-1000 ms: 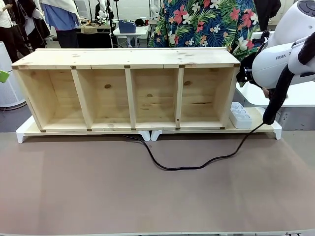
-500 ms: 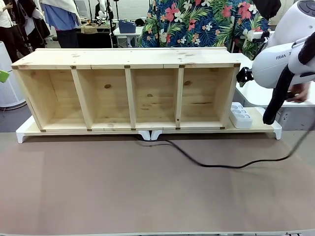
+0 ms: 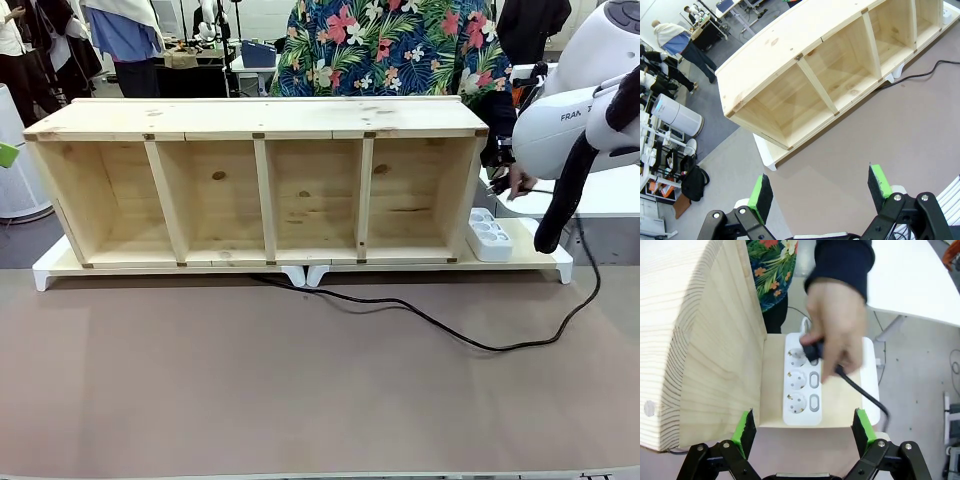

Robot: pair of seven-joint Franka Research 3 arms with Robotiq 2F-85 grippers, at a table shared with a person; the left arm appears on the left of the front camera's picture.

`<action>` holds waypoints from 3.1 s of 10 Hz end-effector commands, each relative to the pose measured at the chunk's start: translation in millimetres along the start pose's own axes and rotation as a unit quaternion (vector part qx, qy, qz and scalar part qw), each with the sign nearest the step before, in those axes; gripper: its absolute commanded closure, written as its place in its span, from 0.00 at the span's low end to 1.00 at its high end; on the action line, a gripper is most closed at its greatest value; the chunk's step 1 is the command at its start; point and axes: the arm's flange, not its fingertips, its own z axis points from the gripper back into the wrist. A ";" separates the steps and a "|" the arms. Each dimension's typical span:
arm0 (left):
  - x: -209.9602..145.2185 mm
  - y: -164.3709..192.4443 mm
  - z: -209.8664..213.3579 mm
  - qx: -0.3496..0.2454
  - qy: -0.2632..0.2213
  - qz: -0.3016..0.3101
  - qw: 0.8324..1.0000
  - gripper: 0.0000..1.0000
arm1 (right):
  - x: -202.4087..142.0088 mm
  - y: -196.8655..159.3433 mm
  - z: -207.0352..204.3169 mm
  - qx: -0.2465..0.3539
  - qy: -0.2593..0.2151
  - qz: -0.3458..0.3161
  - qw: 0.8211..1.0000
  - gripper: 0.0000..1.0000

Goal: Perform cable management.
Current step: Release the Power Cable when the human grasps it.

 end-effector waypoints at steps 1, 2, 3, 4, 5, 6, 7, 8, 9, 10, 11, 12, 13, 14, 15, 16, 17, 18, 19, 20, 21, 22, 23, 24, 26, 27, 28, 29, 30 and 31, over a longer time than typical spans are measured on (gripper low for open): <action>0.3 0.1 -0.2 0.001 0.000 0.000 1.000 0.00 | -0.2 0.8 -0.7 0.002 0.002 -0.002 1.000 0.00; 0.3 0.1 -0.2 0.001 0.000 0.000 1.000 0.00 | -0.2 0.8 -0.7 0.002 0.002 -0.002 1.000 0.00; 0.3 0.1 -0.2 0.001 0.000 0.000 1.000 0.00 | -0.2 0.8 -0.7 0.002 0.002 -0.002 1.000 0.00; 0.3 0.1 -0.2 0.001 0.000 0.000 1.000 0.00 | -0.2 0.8 -0.7 0.002 0.002 -0.002 1.000 0.00; 0.3 0.1 -0.2 0.001 0.000 0.000 1.000 0.00 | -0.2 0.8 -0.7 0.002 0.002 -0.002 1.000 0.00; 0.3 0.1 -0.2 0.001 0.000 0.000 1.000 0.00 | -0.2 0.8 -0.7 0.002 0.002 -0.002 1.000 0.00; 0.3 0.1 -0.2 0.001 0.000 0.000 1.000 0.00 | -0.2 0.8 -0.7 0.002 0.002 -0.002 1.000 0.00; 0.3 0.1 -0.2 0.001 0.000 0.000 1.000 0.00 | -0.2 0.8 -0.7 0.002 0.002 -0.002 1.000 0.00; 0.3 0.1 -0.2 0.001 0.000 0.000 1.000 0.00 | -0.2 0.8 -0.7 0.002 0.002 -0.002 1.000 0.00; 0.3 0.1 -0.2 0.001 0.000 0.000 1.000 0.00 | -0.2 0.8 -0.7 0.002 0.002 -0.002 1.000 0.00; 0.3 0.1 -0.2 0.001 0.000 0.000 1.000 0.00 | -0.2 0.8 -0.7 0.002 0.002 -0.002 1.000 0.00; 0.3 0.1 -0.2 0.001 0.000 0.000 1.000 0.00 | -0.2 0.8 -0.7 0.002 0.002 -0.002 1.000 0.00; 0.3 0.1 -0.2 0.001 0.000 0.000 1.000 0.00 | -0.2 0.8 -0.7 0.002 0.002 -0.002 1.000 0.00; 0.3 0.1 -0.2 0.001 0.000 0.000 1.000 0.00 | -0.2 0.8 -0.7 0.002 0.002 -0.002 1.000 0.00; 0.3 0.1 -0.2 0.001 0.000 0.000 1.000 0.00 | -0.2 0.8 -0.7 0.002 0.002 -0.002 1.000 0.00; 0.3 0.1 -0.2 0.001 0.000 0.000 1.000 0.00 | -0.2 0.8 -0.7 0.002 0.002 -0.002 1.000 0.00; 0.3 0.1 -0.2 0.001 0.000 0.000 1.000 0.00 | -0.2 0.8 -0.7 0.002 0.002 -0.002 1.000 0.00; 0.3 0.1 -0.2 0.001 0.000 0.000 1.000 0.00 | -0.2 0.8 -0.7 0.002 0.002 -0.002 1.000 0.00; 0.3 0.1 -0.2 0.001 0.000 0.000 1.000 0.00 | -0.2 0.8 -0.7 0.002 0.002 -0.002 1.000 0.00; 0.3 0.1 -0.2 0.001 0.000 0.000 1.000 0.00 | -0.2 0.8 -0.7 0.002 0.002 -0.002 1.000 0.00; 0.3 0.1 -0.2 0.001 0.000 0.000 1.000 0.00 | -0.2 0.8 -0.7 0.002 0.002 -0.002 1.000 0.00; 0.3 0.1 -0.2 0.001 0.000 0.000 1.000 0.00 | -0.2 0.8 -0.7 0.002 0.002 -0.002 1.000 0.00; 0.3 0.1 -0.2 0.001 0.000 0.000 1.000 0.00 | -0.2 0.8 -0.7 0.002 0.002 -0.002 1.000 0.00; 0.3 0.1 -0.2 0.001 0.000 0.000 1.000 0.00 | -0.2 0.8 -0.7 0.002 0.002 -0.002 1.000 0.00; 0.3 0.1 -0.2 0.001 0.000 0.000 1.000 0.00 | -0.2 0.8 -0.7 0.002 0.002 -0.002 1.000 0.00; 0.3 0.1 -0.2 0.001 0.000 0.000 1.000 0.00 | -0.2 0.8 -0.7 0.002 0.002 -0.002 1.000 0.00; 0.3 0.1 -0.2 0.001 0.000 0.000 1.000 0.00 | -0.2 0.8 -0.7 0.002 0.002 -0.002 1.000 0.00; 0.3 0.1 -0.2 0.001 0.000 0.000 1.000 0.00 | -0.2 0.8 -0.7 0.002 0.002 -0.002 1.000 0.00; 0.3 0.1 -0.2 0.001 0.000 0.000 1.000 0.00 | -0.2 0.8 -0.7 0.002 0.002 -0.002 1.000 0.00; 0.3 0.1 -0.2 0.001 0.000 0.000 1.000 0.00 | -0.2 0.8 -0.7 0.002 0.002 -0.002 1.000 0.00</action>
